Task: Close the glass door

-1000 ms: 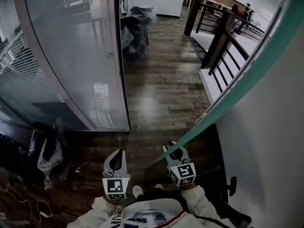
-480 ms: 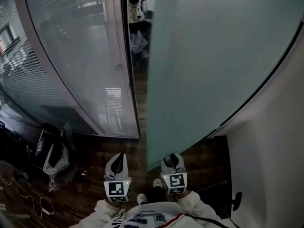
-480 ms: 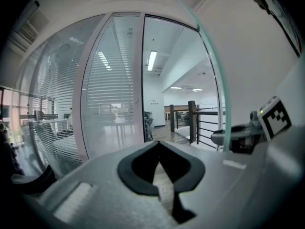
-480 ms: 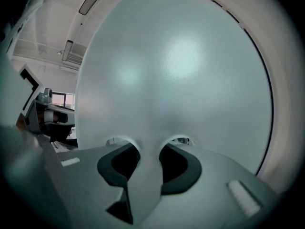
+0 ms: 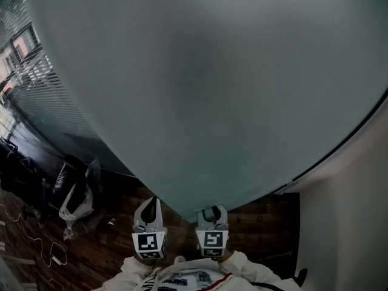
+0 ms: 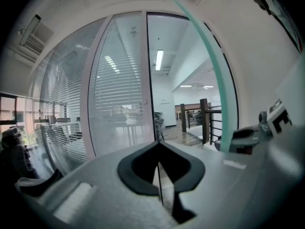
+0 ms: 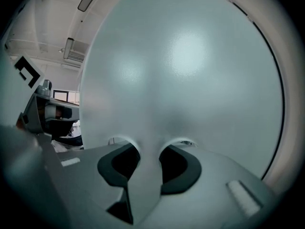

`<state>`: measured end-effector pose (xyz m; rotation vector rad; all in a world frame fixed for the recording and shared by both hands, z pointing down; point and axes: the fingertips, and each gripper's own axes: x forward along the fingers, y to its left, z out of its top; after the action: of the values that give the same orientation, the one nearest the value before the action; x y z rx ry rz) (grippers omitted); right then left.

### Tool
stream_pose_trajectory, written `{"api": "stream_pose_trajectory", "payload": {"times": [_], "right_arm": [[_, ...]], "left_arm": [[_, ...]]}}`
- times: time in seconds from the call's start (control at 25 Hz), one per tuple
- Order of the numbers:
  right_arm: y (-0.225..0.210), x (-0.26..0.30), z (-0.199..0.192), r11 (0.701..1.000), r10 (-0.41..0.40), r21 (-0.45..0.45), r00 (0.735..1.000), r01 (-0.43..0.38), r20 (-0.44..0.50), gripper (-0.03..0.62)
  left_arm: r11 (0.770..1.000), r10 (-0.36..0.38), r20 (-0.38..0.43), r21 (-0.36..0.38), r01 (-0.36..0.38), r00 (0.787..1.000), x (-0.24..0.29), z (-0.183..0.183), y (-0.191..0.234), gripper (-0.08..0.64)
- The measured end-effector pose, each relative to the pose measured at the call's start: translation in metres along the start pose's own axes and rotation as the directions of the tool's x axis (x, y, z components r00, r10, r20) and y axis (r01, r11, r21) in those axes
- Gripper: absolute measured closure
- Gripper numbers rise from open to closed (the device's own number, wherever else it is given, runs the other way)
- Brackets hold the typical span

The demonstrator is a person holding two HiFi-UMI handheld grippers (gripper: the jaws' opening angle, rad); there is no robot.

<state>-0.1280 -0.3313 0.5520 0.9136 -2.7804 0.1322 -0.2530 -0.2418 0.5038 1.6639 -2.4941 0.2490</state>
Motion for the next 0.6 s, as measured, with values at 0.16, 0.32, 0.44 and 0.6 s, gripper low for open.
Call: {"api": "stream_pose_trajectory", "payload": {"times": [0.16,0.32,0.44,0.6], "right_arm": [[0.000,0.010,0.002,1.000,-0.013,0.006,1.000,0.013,0.015,0.472],[-0.002,0.022,0.007,1.000,0.006,-0.002,0.999,-0.006,0.035,0.473],[0.001,0.029,0.008,1.000,0.013,-0.008,0.999,-0.012,0.033,0.474],[-0.003,0.040,0.007,1.000,0.019,-0.005,1.000,-0.019,0.024,0.474]], "left_arm": [[0.999,0.043,-0.019,0.011,-0.043,0.999,0.002,-0.005,0.004,0.557],[0.997,0.080,-0.012,-0.004,-0.080,0.997,-0.001,0.001,0.007,0.557],[0.994,0.111,-0.015,0.003,-0.111,0.994,-0.009,0.004,0.013,0.557],[0.993,0.118,-0.022,0.012,-0.118,0.993,-0.005,0.001,0.013,0.557]]}}
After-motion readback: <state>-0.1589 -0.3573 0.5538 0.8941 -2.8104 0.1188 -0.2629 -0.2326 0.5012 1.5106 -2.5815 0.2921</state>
